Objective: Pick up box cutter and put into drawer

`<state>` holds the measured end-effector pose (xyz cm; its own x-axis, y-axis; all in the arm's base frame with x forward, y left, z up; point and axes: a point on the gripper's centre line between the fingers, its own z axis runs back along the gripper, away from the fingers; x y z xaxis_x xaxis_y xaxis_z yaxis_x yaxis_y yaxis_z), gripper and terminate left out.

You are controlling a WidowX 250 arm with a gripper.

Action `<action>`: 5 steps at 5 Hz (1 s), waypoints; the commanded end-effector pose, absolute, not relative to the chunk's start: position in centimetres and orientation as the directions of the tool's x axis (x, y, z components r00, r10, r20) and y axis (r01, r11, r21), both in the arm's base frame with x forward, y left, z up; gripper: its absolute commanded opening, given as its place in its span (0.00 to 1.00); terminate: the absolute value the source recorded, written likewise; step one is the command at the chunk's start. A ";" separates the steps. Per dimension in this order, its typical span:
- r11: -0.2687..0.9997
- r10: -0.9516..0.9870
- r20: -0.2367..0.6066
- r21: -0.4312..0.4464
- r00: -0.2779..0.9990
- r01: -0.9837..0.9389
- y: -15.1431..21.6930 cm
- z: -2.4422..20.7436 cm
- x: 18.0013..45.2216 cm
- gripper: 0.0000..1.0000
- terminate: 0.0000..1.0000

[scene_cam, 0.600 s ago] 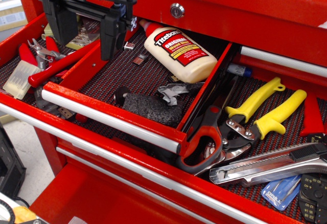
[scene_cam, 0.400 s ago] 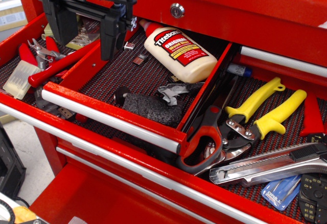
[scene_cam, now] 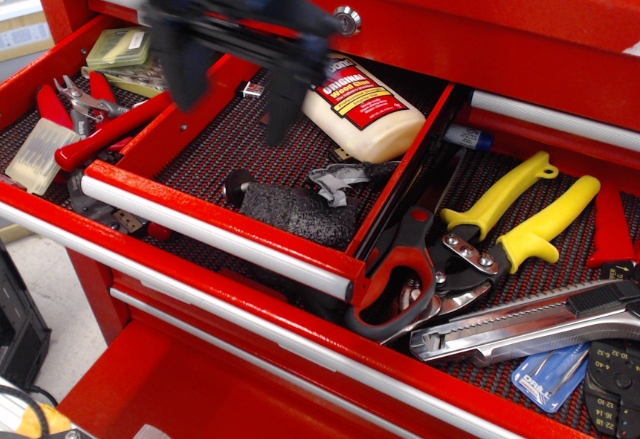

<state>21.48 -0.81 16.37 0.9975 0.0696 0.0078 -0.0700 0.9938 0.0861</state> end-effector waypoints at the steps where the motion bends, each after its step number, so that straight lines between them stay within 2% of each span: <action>1: 0.975 -0.208 0.110 0.101 0.972 0.197 -7.7 18.1 22.3 1.00 0.00; 2: 0.905 -0.425 0.142 0.060 0.894 0.421 -11.2 17.9 21.9 1.00 0.00; 3: 0.898 -0.440 0.166 0.087 0.883 0.431 -15.3 16.0 22.5 1.00 0.00; 5: 0.870 -0.484 0.234 0.033 0.843 0.491 -17.6 12.0 25.3 1.00 0.00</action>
